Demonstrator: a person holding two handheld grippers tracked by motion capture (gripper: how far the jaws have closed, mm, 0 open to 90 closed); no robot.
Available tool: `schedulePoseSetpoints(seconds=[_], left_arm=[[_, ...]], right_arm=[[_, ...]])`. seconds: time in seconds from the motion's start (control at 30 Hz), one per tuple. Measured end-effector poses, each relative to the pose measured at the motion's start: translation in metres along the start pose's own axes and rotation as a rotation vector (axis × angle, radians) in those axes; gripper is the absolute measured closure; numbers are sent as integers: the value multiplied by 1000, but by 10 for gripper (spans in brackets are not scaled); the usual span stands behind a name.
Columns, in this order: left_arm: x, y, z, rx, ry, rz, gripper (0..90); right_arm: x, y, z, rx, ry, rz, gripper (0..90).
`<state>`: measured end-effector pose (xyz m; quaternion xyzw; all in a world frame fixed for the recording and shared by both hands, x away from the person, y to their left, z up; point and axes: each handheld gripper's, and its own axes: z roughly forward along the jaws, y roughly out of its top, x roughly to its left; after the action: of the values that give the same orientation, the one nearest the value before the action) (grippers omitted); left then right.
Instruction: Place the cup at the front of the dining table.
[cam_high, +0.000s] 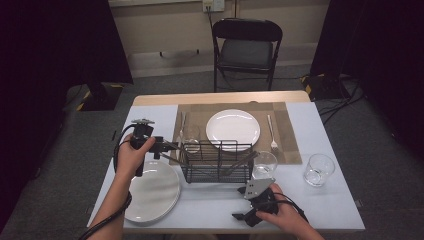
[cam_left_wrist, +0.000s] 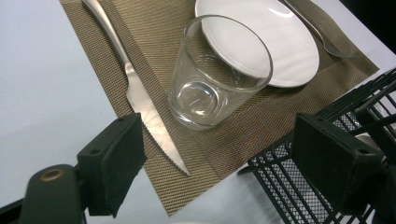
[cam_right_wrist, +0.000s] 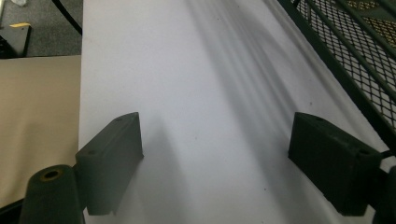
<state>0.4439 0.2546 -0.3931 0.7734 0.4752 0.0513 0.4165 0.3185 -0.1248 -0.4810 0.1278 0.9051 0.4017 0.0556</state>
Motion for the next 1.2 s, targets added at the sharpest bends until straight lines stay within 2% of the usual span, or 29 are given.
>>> schedulePoseSetpoints(seconds=[0.3, 0.47, 1.2], left_arm=[[-3, -6, -3, 5, -1, 10, 169], [-3, -9, -5, 11, 0, 34, 169], [-4, -19, -13, 5, 13, 58, 175]], right_arm=[[0, 0, 0, 0, 0, 0, 161], [0, 0, 0, 0, 0, -1, 161], [0, 0, 0, 0, 0, 1, 161]])
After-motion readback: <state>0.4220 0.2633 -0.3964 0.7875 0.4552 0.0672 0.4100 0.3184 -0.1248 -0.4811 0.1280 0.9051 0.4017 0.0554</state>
